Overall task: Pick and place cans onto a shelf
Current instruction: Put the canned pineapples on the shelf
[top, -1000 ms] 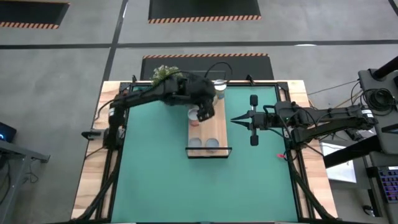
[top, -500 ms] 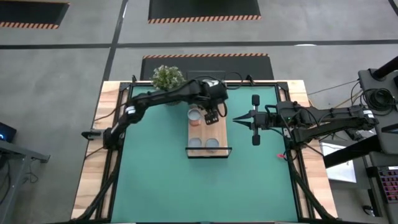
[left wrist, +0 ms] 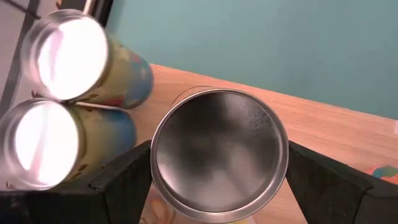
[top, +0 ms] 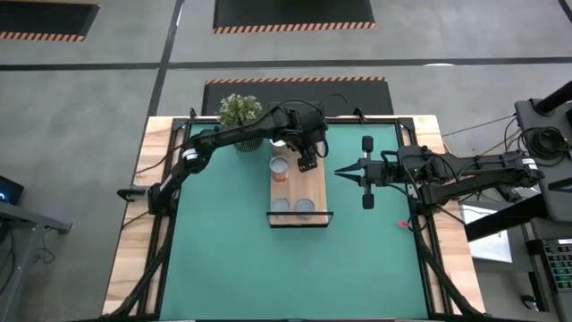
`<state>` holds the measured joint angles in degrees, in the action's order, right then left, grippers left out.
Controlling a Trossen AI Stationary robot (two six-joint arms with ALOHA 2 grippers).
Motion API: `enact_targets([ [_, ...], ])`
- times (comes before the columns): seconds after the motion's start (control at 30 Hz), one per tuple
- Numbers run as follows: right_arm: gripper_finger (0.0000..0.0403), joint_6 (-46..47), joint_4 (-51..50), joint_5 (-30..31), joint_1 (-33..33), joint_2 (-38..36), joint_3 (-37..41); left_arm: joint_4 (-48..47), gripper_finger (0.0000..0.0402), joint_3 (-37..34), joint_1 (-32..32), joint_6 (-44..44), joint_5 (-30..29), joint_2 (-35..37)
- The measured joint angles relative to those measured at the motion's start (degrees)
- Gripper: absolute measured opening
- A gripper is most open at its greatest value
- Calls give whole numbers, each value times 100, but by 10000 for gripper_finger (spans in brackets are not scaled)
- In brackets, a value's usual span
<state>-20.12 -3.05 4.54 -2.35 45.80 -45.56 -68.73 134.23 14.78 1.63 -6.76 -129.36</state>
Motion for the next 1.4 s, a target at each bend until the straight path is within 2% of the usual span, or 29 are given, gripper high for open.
enact_targets([
  [0.3,12,-28,-7,2,0,0,0,-19,313,-2,81,35,185,-39],
  [0.63,12,-44,-12,7,2,-4,0,18,338,-46,81,44,185,-193],
  [0.97,12,-44,-13,7,2,-4,0,15,341,25,70,116,183,-228],
  [1.17,12,-44,-20,11,2,-4,0,-77,341,70,-115,114,172,109],
  [1.27,12,-44,-20,13,2,-4,0,-71,341,52,-384,114,-15,358],
  [1.4,12,-19,-62,20,2,0,0,-24,341,-3,-945,238,-772,643],
])
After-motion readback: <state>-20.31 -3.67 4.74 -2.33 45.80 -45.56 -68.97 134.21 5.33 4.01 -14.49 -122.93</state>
